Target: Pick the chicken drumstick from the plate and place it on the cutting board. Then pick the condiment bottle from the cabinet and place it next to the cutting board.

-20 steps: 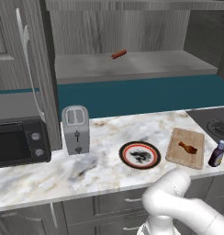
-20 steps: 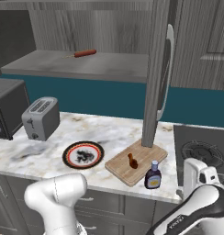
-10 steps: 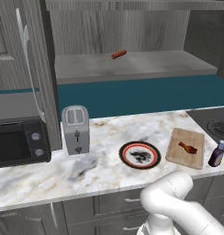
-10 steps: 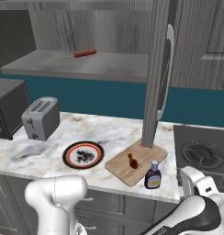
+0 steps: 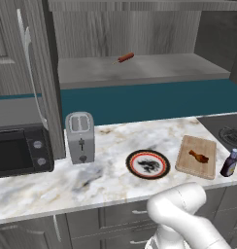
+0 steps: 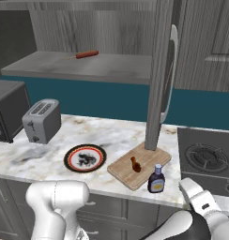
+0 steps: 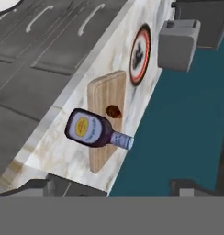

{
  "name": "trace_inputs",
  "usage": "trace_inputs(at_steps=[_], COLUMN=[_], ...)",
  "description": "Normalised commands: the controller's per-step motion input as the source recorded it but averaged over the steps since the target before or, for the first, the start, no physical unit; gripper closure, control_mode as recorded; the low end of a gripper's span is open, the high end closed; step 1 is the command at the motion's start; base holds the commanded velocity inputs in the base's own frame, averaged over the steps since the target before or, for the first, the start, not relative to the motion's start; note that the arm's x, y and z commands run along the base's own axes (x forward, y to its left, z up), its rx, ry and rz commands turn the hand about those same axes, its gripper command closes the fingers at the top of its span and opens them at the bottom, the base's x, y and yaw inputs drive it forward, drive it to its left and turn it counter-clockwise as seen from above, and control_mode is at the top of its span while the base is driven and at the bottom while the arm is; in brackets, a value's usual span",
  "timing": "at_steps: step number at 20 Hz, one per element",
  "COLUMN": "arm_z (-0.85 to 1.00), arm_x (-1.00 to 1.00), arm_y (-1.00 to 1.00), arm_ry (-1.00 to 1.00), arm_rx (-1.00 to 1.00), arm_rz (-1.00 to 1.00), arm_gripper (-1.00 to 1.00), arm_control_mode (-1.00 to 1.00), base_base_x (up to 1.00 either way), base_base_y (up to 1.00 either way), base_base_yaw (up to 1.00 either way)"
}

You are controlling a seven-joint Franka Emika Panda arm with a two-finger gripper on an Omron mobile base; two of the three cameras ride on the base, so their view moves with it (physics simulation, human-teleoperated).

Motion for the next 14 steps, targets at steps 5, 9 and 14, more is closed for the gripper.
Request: trace_inputs(at_steps=[5, 9, 14], arm_z=[0.25, 0.23, 0.19], arm_x=[-0.14, -0.1, -0.11], arm_y=[0.04, 0.06, 0.1], arm_ry=[-0.06, -0.05, -0.04], arm_rx=[-0.14, -0.14, -0.14], arm_rz=[-0.08, -0.08, -0.07], arm_gripper=[-1.0, -1.0, -1.0], arm_control_mode=[-1.0, -1.0, -1.0], base_base_x=[0.0, 0.0, 0.0], base_base_y=[0.0, 0.0, 0.0], base_base_yaw=[0.0, 0.0, 0.0])
